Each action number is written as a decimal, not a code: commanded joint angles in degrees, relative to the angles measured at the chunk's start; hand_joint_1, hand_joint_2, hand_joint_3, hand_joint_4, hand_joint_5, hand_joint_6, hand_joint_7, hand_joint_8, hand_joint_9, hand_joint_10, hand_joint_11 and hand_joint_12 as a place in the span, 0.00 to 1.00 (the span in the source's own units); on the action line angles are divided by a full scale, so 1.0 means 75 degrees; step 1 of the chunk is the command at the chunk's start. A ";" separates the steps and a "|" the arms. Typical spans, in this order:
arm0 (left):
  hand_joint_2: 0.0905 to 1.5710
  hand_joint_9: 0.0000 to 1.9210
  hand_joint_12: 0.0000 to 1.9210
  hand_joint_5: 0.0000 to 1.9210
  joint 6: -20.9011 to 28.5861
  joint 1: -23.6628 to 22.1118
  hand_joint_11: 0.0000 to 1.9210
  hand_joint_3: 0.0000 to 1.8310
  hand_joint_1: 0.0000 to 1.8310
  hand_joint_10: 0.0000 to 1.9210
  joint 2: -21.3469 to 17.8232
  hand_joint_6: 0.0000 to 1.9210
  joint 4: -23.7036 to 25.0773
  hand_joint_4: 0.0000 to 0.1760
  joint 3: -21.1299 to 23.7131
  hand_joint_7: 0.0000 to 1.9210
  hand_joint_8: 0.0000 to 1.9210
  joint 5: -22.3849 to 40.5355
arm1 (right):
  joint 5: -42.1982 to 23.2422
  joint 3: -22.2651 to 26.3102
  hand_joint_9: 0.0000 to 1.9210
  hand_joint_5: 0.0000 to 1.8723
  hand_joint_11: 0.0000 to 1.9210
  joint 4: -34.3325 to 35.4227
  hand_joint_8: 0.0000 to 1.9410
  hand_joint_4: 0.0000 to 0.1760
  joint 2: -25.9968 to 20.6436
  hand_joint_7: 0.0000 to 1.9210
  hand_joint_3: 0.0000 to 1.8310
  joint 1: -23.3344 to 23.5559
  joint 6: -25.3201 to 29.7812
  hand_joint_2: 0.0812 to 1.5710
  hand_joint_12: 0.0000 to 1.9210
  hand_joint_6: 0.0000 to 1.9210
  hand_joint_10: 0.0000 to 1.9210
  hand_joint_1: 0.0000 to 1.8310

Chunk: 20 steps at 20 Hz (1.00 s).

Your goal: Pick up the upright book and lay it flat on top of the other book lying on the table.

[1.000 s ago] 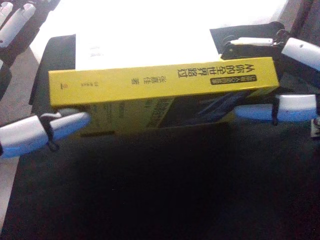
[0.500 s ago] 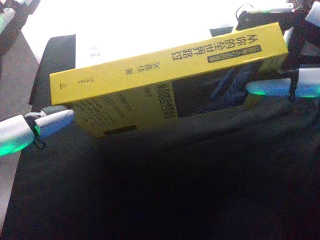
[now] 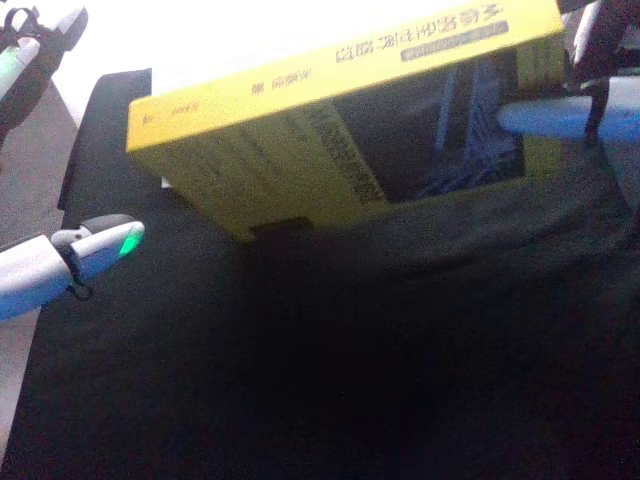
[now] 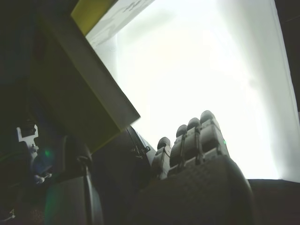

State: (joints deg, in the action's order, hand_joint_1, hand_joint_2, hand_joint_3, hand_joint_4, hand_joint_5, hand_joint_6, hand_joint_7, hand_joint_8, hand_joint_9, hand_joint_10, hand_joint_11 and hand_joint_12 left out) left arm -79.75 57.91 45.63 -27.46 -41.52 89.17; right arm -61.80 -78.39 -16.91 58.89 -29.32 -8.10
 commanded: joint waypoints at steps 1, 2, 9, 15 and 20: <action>0.61 0.00 0.00 0.00 0.0003 -0.0037 0.00 0.01 0.38 0.00 0.0024 0.00 0.0239 0.93 -0.0030 0.00 0.00 0.0911 | -0.1013 -0.0006 0.95 0.72 0.98 0.0430 1.00 1.00 -0.0021 0.85 0.00 0.0237 0.0045 0.86 1.00 1.00 1.00 0.56; 0.61 0.00 0.00 0.00 0.0003 -0.0036 0.00 0.01 0.35 0.00 0.0031 0.00 0.0249 0.97 -0.0030 0.00 0.00 0.0907 | -0.1016 -0.0004 0.89 0.69 0.93 0.0415 1.00 1.00 -0.0021 0.82 0.00 0.0347 0.0005 0.81 1.00 1.00 1.00 0.80; 0.63 0.00 0.00 0.00 0.0003 -0.0035 0.00 0.01 0.39 0.00 0.0052 0.00 0.0335 0.92 -0.0043 0.00 0.00 0.0889 | -0.1021 -0.0004 0.89 0.69 0.91 0.0306 1.00 1.00 -0.0041 0.81 0.00 0.0883 -0.0395 0.85 1.00 1.00 1.00 0.85; 0.62 0.00 0.00 0.00 0.0003 -0.0037 0.00 0.00 0.35 0.00 0.0100 0.00 0.0401 0.98 -0.0090 0.00 0.00 0.0791 | -0.1013 -0.0027 0.90 0.55 0.91 0.0159 1.00 0.00 -0.0047 0.78 0.00 0.1535 -0.0822 0.77 1.00 1.00 1.00 0.90; 0.62 0.00 0.00 0.00 0.0003 -0.0047 0.00 0.00 0.34 0.00 0.0165 0.00 0.0462 0.99 -0.0136 0.00 0.00 0.0742 | -0.0681 -0.0307 0.89 0.52 0.92 -0.0242 1.00 0.00 0.0135 0.76 0.00 0.2168 -0.0822 0.73 1.00 1.00 1.00 0.88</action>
State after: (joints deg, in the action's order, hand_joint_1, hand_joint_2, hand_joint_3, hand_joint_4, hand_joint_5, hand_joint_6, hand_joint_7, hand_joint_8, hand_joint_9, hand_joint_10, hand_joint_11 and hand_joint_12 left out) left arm -79.75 57.91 47.00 -25.54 -42.15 87.77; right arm -61.73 -80.79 -21.93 60.31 -13.47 -14.52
